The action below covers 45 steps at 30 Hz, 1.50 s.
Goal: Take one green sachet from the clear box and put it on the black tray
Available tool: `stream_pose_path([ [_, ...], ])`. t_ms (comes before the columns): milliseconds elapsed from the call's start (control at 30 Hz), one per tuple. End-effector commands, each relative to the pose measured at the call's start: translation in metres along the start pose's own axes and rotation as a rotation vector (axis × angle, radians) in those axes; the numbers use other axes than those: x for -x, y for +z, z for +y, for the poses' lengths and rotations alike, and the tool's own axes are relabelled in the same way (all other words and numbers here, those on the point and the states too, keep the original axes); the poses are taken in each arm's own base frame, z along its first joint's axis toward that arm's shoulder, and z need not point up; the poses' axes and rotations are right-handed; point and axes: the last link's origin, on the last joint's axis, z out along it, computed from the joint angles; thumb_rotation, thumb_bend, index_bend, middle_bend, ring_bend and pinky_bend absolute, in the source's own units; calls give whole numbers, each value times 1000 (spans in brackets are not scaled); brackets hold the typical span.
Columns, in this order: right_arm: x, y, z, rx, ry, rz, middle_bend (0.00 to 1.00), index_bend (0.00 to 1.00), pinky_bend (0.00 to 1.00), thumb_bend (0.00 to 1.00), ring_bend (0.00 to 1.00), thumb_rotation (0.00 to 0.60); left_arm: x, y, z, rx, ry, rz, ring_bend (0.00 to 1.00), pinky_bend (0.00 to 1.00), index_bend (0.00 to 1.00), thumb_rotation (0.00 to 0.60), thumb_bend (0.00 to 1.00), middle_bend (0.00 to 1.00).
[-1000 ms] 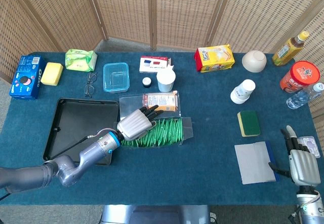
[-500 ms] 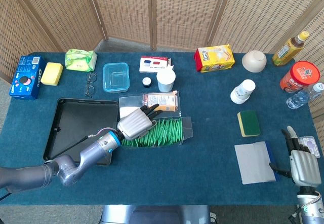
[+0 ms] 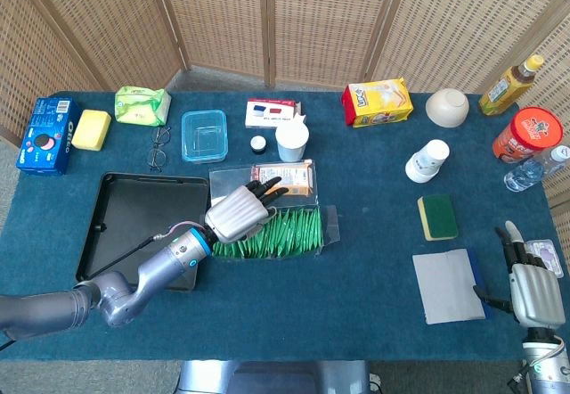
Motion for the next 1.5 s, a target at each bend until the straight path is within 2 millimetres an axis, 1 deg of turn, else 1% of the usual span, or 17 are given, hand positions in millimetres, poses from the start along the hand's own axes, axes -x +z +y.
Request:
stream_pose_path([
  [33, 0, 0, 0, -1, 0, 2, 28, 0, 278, 189, 181, 580, -5, -1, -1, 0, -6, 19, 50, 239, 543, 600, 368, 130],
  [200, 0, 1, -2, -7, -1, 2, 28, 0, 279, 189, 181, 580, -22, -8, -4, -6, -20, 77, 51, 239, 543, 600, 368, 131],
  [400, 0, 4, -3, -14, -2, 3, 28, 0, 279, 189, 181, 581, -43, -23, -12, -28, -51, 142, 56, 239, 543, 600, 365, 135],
  [533, 0, 5, -4, -17, -1, 0, 28, 0, 279, 189, 181, 581, -53, -32, -17, -42, -72, 178, 56, 239, 543, 600, 364, 135],
  [800, 0, 6, -4, -19, -1, 0, 28, 0, 279, 189, 181, 580, -63, -48, -28, -75, -91, 223, 56, 239, 543, 600, 363, 138],
  [967, 0, 9, -5, -24, -3, -3, 28, 0, 278, 189, 181, 580, -69, -66, -42, -119, -94, 239, 56, 239, 543, 600, 363, 139],
  [1133, 0, 12, -6, -32, -1, -1, 28, 0, 278, 189, 181, 581, -69, -86, -55, -170, -88, 244, 56, 239, 543, 600, 362, 141],
  [1333, 2, 16, -9, -43, 0, -9, 28, 0, 279, 189, 181, 581, -61, -127, -78, -277, -80, 206, 56, 239, 543, 600, 362, 141],
  [1433, 3, 20, -12, -54, 0, -12, 28, 0, 279, 189, 181, 580, -52, -148, -89, -336, -72, 171, 56, 239, 543, 600, 361, 141],
  [1500, 3, 23, -15, -65, -1, -15, 28, 0, 278, 190, 181, 580, -43, -163, -98, -386, -74, 134, 56, 239, 543, 600, 361, 142],
])
